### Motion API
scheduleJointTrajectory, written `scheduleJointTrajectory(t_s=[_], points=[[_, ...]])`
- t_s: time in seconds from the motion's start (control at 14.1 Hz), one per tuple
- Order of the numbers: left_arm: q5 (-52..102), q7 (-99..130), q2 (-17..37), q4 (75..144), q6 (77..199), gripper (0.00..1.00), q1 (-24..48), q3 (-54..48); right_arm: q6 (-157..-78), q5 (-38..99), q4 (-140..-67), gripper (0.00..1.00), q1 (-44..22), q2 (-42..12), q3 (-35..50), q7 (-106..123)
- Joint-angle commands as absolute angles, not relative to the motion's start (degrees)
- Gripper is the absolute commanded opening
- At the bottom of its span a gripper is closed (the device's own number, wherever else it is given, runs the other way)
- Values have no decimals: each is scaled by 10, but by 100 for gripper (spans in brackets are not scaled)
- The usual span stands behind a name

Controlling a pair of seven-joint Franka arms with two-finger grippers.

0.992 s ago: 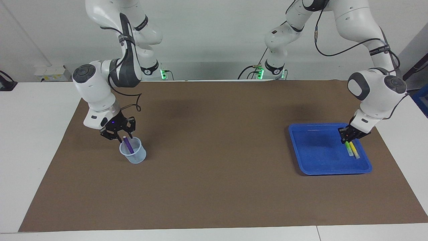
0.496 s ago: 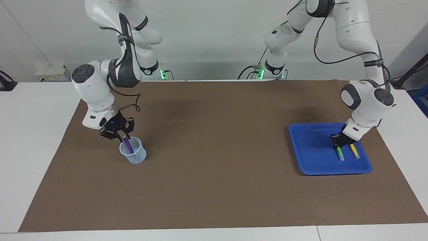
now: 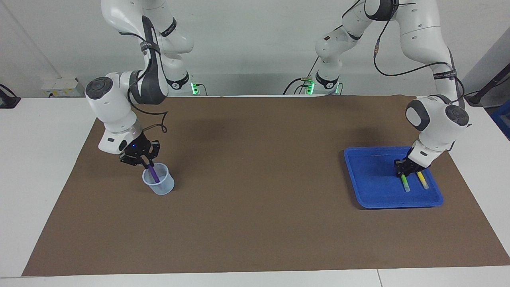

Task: Right arm passes pens to left for tray arrangement

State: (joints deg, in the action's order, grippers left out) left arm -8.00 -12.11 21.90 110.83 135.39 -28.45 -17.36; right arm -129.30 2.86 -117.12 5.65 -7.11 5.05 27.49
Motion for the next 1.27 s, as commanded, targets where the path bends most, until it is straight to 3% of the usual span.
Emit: scheduleJointTrajectory(t_s=[0.0, 0.28, 0.5, 1.06, 1.2], points=[[-93, -116, 215, 1084, 1319, 59, -282, -172, -1300, 18, -1184, 18, 66, -59, 55, 290], [-90, -116, 212, 1020, 1236, 62, -268, -173, -1276, 18, -1161, 16, 67, -62, 55, 289], [-84, -75, 208, 962, 1172, 62, -249, -178, -1205, 18, -1105, 15, 67, -63, 56, 283], [-4, 215, 168, 923, 1084, 70, -157, -180, -964, 37, -909, 15, 63, -63, 58, 212], [34, 316, 162, 924, 1082, 74, -126, -180, -955, 116, -898, 15, 62, -65, 58, 138]])
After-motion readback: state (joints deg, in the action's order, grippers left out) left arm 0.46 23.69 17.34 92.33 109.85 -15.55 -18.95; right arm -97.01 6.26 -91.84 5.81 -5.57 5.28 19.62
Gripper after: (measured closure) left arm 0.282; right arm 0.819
